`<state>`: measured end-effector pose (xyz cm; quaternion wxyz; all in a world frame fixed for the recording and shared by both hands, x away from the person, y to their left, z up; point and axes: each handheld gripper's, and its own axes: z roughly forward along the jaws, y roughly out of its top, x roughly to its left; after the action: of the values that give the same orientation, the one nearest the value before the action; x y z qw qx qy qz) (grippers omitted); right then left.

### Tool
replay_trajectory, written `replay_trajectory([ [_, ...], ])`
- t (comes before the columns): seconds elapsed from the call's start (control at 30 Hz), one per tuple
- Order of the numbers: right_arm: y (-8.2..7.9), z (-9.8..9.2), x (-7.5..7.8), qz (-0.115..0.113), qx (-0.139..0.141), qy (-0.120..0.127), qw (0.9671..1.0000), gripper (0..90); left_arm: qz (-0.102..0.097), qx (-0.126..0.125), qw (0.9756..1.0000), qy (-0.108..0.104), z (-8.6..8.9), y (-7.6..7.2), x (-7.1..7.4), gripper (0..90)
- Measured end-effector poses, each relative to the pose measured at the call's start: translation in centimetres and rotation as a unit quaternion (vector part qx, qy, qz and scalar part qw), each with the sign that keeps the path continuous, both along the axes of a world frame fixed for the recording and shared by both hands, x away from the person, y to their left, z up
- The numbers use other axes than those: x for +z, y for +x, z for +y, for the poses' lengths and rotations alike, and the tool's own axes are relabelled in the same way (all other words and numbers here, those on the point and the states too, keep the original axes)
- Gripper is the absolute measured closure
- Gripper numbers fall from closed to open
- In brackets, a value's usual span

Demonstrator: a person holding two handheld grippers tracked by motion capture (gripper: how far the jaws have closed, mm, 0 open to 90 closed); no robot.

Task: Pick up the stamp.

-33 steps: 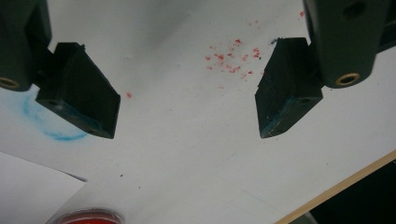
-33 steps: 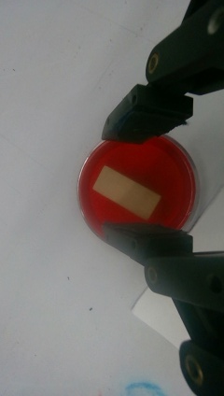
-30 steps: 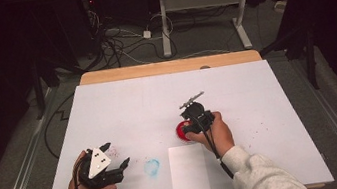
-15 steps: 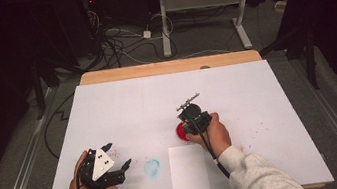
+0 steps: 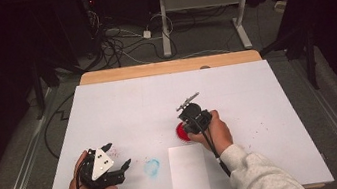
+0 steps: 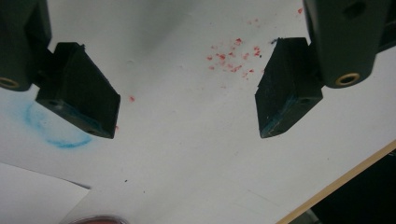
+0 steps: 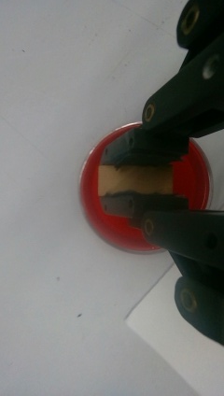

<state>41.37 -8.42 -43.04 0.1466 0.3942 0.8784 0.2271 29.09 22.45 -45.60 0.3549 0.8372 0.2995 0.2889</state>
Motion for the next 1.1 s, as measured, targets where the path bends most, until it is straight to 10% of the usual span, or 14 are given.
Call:
replay_trajectory([
  [0.53,-0.3,-0.5,2.5,-0.014,0.027,0.01,0.9995,76.7,0.004,0.007,1.0,0.0,0.2,0.2,-0.2,21.4],
  [1.1,0.4,-0.1,-0.3,0.017,0.035,-0.014,0.9991,76.7,0.002,0.01,0.9999,0.0,0.5,-0.1,-0.2,21.3],
])
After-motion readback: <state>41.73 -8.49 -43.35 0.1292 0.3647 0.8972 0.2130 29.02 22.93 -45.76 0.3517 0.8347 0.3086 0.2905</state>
